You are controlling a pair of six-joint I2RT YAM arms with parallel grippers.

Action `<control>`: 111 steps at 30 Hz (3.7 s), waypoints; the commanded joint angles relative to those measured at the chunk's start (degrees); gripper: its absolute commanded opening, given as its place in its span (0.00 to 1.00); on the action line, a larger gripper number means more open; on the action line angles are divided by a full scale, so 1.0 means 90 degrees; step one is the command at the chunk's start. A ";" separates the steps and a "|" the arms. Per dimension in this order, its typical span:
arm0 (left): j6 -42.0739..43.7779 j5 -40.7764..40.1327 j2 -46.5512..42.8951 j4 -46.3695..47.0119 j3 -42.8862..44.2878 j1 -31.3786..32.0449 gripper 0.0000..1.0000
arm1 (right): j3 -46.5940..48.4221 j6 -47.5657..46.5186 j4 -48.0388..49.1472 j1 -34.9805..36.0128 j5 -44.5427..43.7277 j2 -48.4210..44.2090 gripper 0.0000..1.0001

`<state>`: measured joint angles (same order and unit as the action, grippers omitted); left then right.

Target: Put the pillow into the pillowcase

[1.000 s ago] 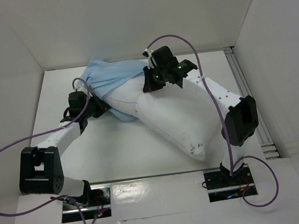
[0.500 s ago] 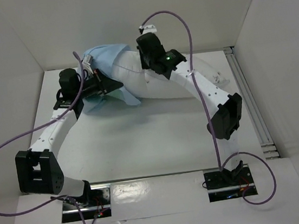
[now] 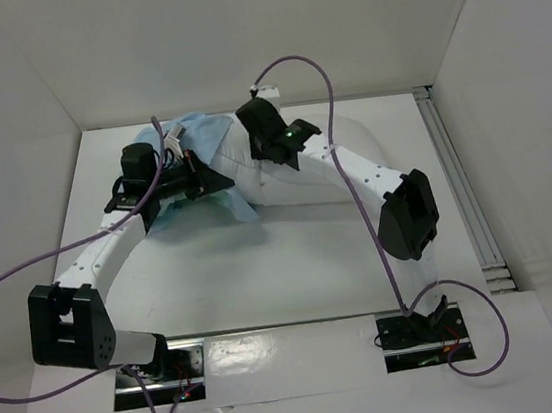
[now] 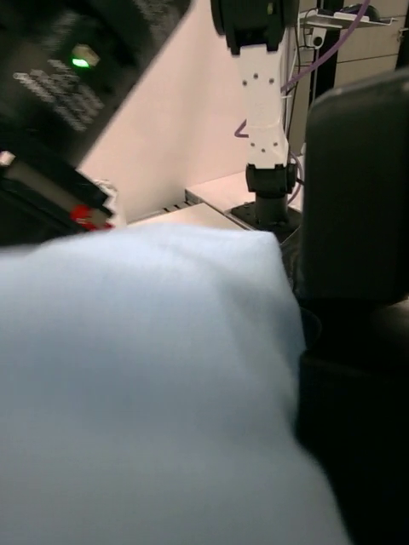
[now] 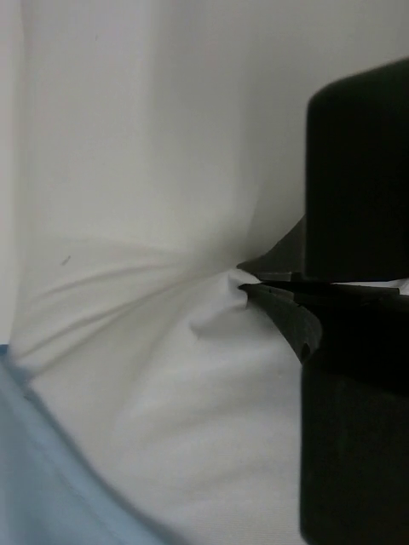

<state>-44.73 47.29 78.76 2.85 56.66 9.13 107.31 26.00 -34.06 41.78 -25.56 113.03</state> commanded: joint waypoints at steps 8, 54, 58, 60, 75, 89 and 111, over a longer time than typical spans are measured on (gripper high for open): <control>-0.0488 0.0956 0.2468 0.0661 0.4384 0.0402 0.00 | 0.1898 0.0393 0.0551 -0.0883 -0.0470 -0.0565 0.00; 0.1777 -0.7879 -0.1857 -0.4847 0.1047 0.1426 0.77 | -0.1367 0.1877 0.1422 0.0397 0.1297 -0.0519 0.00; 0.1251 -0.9177 -0.1428 -0.5394 0.1048 0.2314 0.78 | -0.1308 0.1877 0.1421 0.0397 0.1297 -0.0451 0.00; 0.1006 -0.9753 -0.1262 -0.5648 0.1116 0.2520 0.77 | -0.1240 0.1877 0.1422 0.0397 0.1356 -0.0450 0.00; 0.0400 -1.0947 0.0124 -0.5620 0.1174 0.2717 0.60 | -0.1298 0.1818 0.1363 0.0397 0.1356 -0.0518 0.00; 0.1527 -0.9389 0.0663 -0.5358 0.2385 0.2345 0.00 | -0.1435 0.1818 0.1422 0.0339 0.1297 -0.0645 0.00; 0.1630 -0.3085 -0.0537 -0.3939 0.1801 0.2297 0.00 | -0.3251 0.2980 0.2859 0.0651 0.1551 -0.1700 0.00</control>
<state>-27.75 15.79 81.08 -36.42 73.38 30.02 79.44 48.53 -14.41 46.65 -14.57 99.55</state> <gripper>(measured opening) 0.036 0.010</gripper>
